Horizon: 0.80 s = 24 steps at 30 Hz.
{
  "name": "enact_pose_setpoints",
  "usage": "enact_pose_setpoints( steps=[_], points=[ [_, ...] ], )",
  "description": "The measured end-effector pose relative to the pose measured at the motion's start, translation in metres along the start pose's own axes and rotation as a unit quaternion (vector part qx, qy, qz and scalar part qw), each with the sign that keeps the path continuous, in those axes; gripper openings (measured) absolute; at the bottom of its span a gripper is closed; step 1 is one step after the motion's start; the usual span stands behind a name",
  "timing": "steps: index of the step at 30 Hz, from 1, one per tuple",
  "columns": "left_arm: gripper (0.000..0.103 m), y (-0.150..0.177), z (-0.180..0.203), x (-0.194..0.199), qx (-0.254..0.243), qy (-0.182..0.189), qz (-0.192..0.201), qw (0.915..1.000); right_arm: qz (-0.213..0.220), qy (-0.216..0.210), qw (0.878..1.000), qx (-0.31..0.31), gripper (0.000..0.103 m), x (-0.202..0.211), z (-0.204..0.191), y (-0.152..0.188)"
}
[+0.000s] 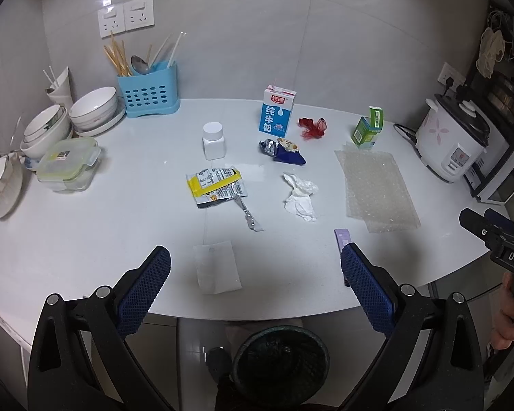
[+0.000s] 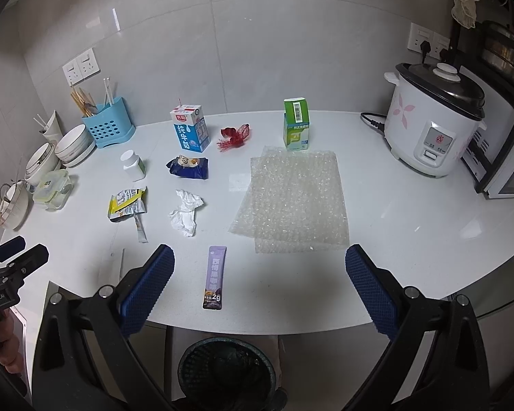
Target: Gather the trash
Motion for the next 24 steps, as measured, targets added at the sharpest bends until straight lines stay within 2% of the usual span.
enact_pose_setpoints(
  steps=[24],
  points=[
    [0.097, -0.005, 0.0053, -0.0033, 0.001, 0.005, -0.002, 1.0, -0.003, 0.001, 1.0, 0.0, 0.096, -0.0057, 0.0026, -0.0018]
  ],
)
Point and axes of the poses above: each gripper's, at about its wrist camera, not at the fingertips, and x roughly against the way its jaws point, z to its right, y to its underside, the point moved 10 cm from there along -x, roughly the way its jaws point, and after that the axes turned 8 degrees about x, right-handed, at the moved point
